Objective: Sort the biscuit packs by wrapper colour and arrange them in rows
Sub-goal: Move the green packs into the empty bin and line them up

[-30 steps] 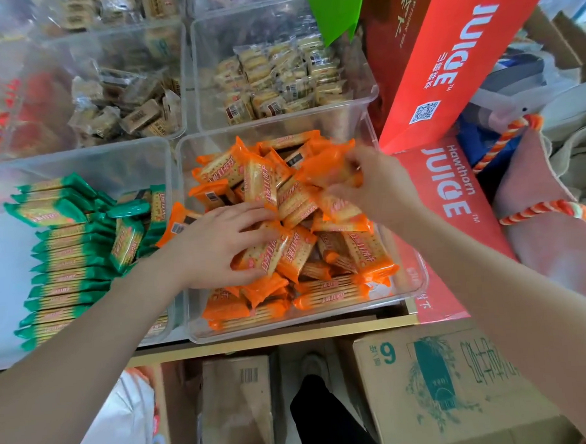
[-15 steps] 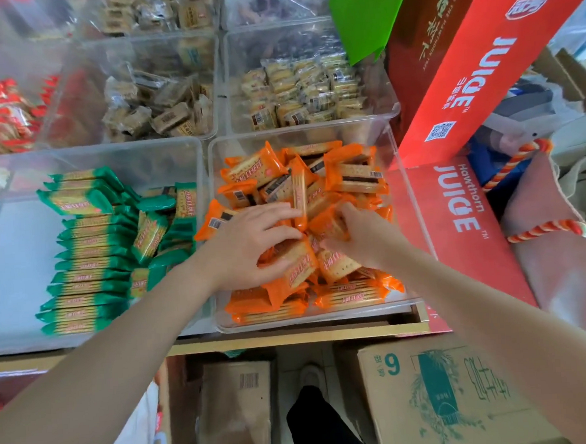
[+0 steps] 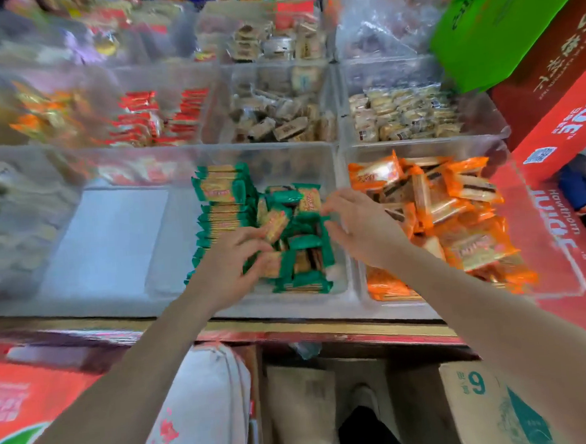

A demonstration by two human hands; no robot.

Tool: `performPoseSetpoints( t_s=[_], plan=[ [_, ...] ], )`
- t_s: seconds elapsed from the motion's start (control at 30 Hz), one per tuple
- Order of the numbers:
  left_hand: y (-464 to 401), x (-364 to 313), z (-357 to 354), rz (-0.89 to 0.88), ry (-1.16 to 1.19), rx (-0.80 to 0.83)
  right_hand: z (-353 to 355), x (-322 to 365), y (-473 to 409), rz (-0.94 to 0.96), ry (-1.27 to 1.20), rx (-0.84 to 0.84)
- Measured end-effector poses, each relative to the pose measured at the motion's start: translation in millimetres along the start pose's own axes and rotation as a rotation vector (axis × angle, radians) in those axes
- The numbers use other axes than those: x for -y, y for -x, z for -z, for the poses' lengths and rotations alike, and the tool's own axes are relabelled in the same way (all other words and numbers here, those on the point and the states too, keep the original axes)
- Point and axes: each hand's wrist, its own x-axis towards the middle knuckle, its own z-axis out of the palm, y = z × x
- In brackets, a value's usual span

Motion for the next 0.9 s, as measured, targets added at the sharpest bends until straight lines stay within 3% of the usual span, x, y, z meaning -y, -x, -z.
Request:
performPoseSetpoints(
  t_s=[0.27, 0.43, 0.53, 0.67, 0.8, 0.9],
  plan=[
    [-26.4, 46.7, -4.5, 0.287, 0.1, 0.052, -52.1, 3.4, -78.7, -0.231, 0.079, 0.204],
    [-67.5, 50.5, -29.5, 0.286, 0.069, 0.081, -80.0, -31.7, -136.6, -0.128, 0.231, 0.387],
    [-94.6, 48.3, -47.9, 0.24, -0.041, 0.185, -87.4, -44.7, -159.9, -0.064, 0.31, 0.445],
    [-115.1, 48.4, -67.8, 0.258, -0.202, 0.217, -81.0, -50.5, -178.2, 0.022, 0.204, 0.363],
    [-120.5, 47.1, -80.5, 0.391, -0.337, 0.301, -60.5, -48.1, -183.1, -0.029, 0.005, 0.286],
    [-120.4, 44.4, -73.5, 0.391, -0.241, 0.287, -49.5, -40.9, -182.4, -0.089, -0.154, 0.226]
  ],
)
